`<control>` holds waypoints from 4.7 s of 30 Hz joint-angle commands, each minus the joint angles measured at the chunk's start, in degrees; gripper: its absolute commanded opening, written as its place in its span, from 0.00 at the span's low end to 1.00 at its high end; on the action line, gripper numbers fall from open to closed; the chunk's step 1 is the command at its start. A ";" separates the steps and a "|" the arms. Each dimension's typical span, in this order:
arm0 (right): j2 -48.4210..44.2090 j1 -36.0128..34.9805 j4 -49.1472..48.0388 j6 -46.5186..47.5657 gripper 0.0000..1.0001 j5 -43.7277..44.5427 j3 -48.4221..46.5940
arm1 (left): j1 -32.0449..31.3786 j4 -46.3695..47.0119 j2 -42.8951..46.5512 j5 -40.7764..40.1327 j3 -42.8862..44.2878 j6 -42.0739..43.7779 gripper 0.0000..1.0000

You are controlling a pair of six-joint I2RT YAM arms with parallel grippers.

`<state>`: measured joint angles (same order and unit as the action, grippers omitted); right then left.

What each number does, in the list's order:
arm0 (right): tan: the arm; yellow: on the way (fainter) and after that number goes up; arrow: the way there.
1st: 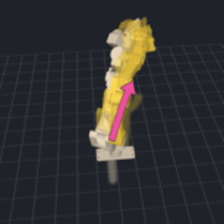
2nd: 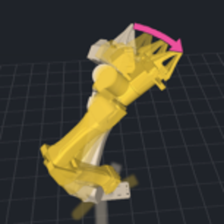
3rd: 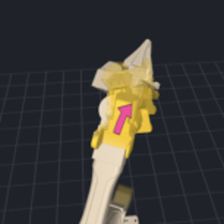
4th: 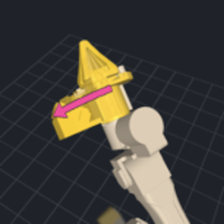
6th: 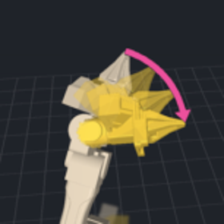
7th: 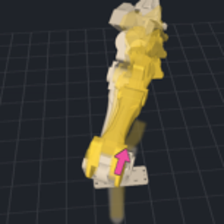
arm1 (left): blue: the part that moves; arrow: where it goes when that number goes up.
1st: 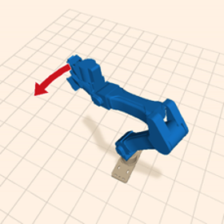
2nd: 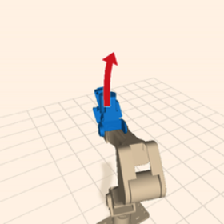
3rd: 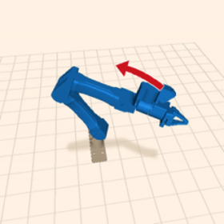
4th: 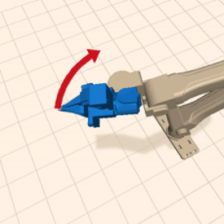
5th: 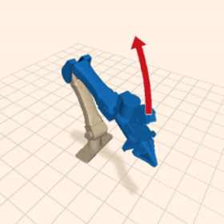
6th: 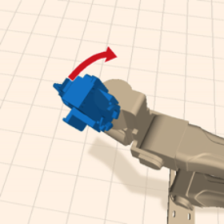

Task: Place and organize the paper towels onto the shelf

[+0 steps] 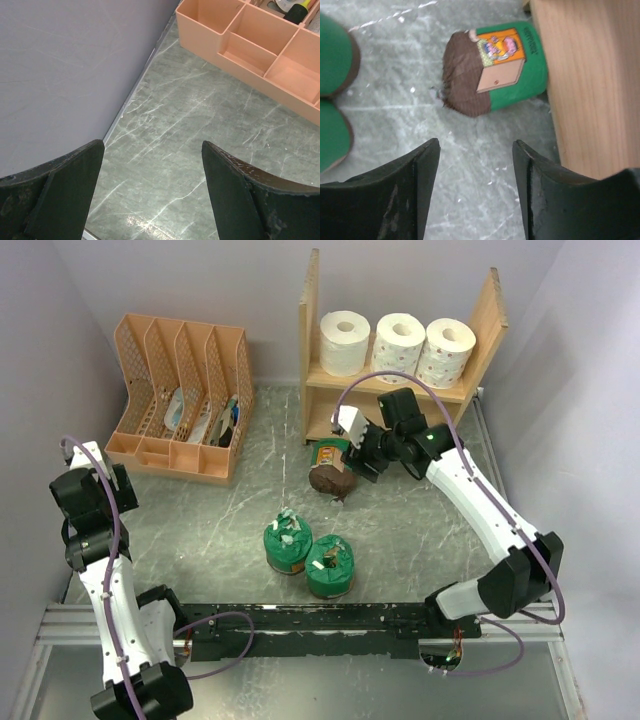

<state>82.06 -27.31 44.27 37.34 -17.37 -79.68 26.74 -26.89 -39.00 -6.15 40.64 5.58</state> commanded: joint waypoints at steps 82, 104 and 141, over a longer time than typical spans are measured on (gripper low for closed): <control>5.05 -24.87 12.58 -4.45 0.52 1.17 13.12 | 4.13 -0.70 -0.04 3.80 0.66 1.05 0.91; 1.47 -14.52 8.28 -16.58 0.00 3.17 8.79 | 4.15 -0.61 0.16 3.26 0.66 0.91 0.91; -12.30 2.04 -3.82 -60.97 0.00 58.26 9.21 | 4.70 -0.61 0.08 3.27 0.62 0.92 0.90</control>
<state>71.75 -29.17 45.36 -15.99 32.40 -70.98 30.57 -27.35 -38.96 -3.77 40.64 6.09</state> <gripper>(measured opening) 0.189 0.904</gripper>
